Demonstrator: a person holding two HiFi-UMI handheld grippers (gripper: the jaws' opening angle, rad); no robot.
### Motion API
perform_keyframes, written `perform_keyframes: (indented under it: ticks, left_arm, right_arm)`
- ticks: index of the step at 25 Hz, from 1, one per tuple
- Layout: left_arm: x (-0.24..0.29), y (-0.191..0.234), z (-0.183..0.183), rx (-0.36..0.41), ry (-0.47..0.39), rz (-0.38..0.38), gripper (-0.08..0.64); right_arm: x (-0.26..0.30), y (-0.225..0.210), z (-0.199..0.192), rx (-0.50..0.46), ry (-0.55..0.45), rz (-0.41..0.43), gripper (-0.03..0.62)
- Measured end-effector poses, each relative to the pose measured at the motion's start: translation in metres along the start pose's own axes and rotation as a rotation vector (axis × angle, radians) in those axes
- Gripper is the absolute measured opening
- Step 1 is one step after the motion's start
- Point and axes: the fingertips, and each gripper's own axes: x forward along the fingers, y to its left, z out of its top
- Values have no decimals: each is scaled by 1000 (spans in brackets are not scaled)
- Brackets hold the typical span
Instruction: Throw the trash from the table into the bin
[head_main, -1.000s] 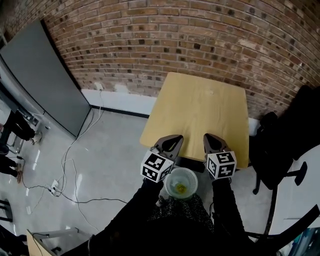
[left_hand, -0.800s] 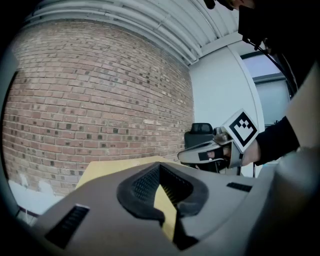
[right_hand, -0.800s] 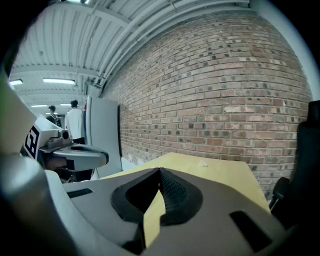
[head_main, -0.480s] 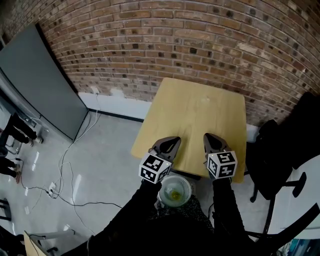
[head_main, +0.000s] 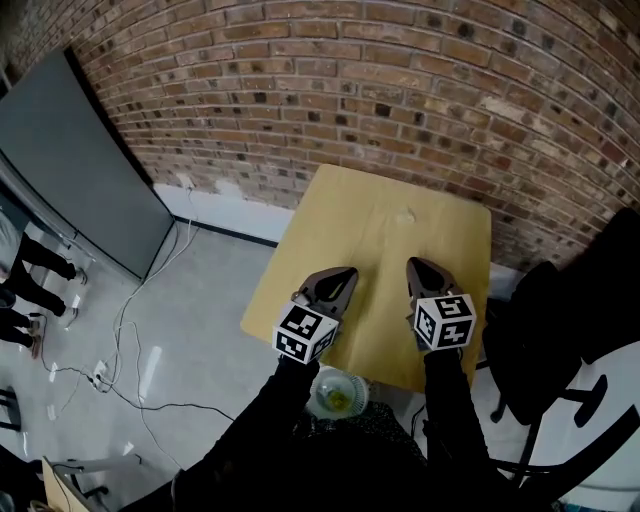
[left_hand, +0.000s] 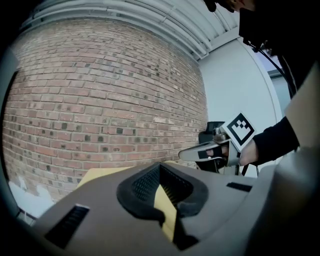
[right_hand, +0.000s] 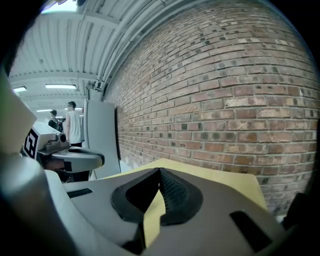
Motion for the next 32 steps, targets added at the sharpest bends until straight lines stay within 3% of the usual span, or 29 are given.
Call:
perform_keyframes:
  ticks: [21,22,26,32]
  left_arm:
    - [109,33,-4,-38,37,45,0]
    - [113,34,-7,-42,42,46,0]
    - [122,38,-17,-33,71,61,0]
    - [128,49,-25,-42,100,90,0]
  right_arm:
    - [91,-96,-7,-39,62,43,17]
    - [96,-100,-10,-41,71,42,27]
    - [119,-113,-28,-52,115,32,230]
    - [149,-124,-43,-29,136,47,250]
